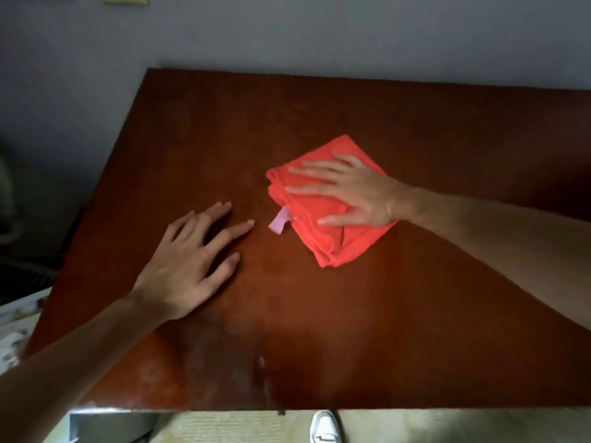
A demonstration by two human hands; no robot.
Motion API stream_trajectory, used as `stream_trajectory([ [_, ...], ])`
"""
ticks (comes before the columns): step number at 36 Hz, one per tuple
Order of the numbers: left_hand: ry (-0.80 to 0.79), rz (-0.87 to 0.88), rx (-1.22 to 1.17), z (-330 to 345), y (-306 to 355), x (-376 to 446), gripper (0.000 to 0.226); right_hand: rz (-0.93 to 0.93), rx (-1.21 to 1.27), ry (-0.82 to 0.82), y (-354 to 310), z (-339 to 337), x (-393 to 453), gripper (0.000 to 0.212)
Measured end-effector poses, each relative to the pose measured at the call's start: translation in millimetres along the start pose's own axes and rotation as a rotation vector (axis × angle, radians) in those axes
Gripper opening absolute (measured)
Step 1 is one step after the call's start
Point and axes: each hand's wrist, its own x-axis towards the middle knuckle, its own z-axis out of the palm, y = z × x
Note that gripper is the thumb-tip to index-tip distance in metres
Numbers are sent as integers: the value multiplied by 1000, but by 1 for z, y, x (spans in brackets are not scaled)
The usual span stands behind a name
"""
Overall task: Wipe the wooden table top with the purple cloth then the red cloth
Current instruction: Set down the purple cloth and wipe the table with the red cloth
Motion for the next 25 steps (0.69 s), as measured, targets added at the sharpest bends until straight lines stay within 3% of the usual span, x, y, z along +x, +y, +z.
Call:
stream_trajectory([
  [6,-18,-10,-13,-1,-4,-1,54,160,32,-11,80,-10,75,81],
  [13,23,15,-24,1,-8,6,55,442,107,94,140,-19,131,79],
  [19,24,33,-3,3,-10,8,54,581,180,148,133,-17,141,82],
  [25,79,45,-22,2,-12,10,57,731,175,147,73,-11,142,73],
])
